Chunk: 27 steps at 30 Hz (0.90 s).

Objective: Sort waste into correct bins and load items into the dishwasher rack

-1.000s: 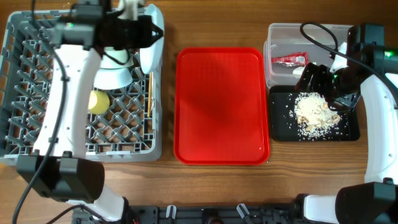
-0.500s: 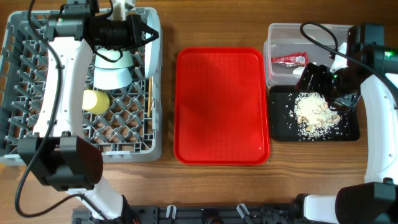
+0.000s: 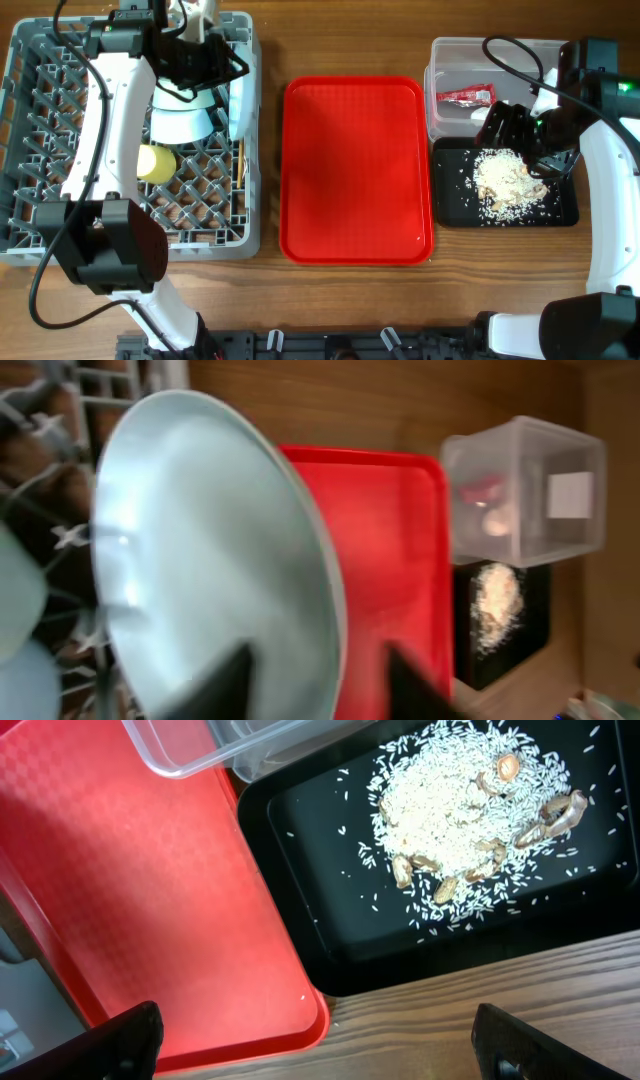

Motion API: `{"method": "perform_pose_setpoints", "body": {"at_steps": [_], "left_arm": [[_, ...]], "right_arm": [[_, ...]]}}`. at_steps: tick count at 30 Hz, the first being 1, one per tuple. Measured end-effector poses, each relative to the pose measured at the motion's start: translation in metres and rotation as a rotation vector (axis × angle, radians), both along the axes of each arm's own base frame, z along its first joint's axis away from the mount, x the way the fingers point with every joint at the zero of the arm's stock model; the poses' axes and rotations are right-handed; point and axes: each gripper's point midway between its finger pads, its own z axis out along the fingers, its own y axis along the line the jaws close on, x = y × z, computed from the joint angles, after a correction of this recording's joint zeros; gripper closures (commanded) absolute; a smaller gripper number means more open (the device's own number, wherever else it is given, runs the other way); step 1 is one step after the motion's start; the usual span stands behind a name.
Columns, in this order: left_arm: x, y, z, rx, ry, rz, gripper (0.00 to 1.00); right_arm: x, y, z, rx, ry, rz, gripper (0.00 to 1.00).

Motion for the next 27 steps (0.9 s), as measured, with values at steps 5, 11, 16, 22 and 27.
{"method": "perform_pose_setpoints", "body": {"at_steps": [5,11,16,22,27], "left_arm": [[-0.002,0.007,-0.006,0.041,0.021,0.020,0.00],[-0.003,0.013,-0.006,0.079,0.024,0.039,0.00],[-0.022,0.035,-0.004,0.189,0.092,0.143,0.00],[-0.053,0.060,-0.008,0.308,0.222,0.258,0.00],[-0.072,0.078,-0.015,0.399,0.316,0.347,0.00]], "right_arm": [[0.000,0.000,0.000,0.000,0.000,0.000,0.00],[0.003,0.000,0.001,-0.002,-0.013,0.003,0.00],[0.020,0.019,0.006,0.030,-0.094,0.110,0.00],[0.057,0.082,0.025,0.105,-0.297,0.317,0.00],[0.066,0.123,0.033,0.085,-0.374,0.436,0.00]]}}
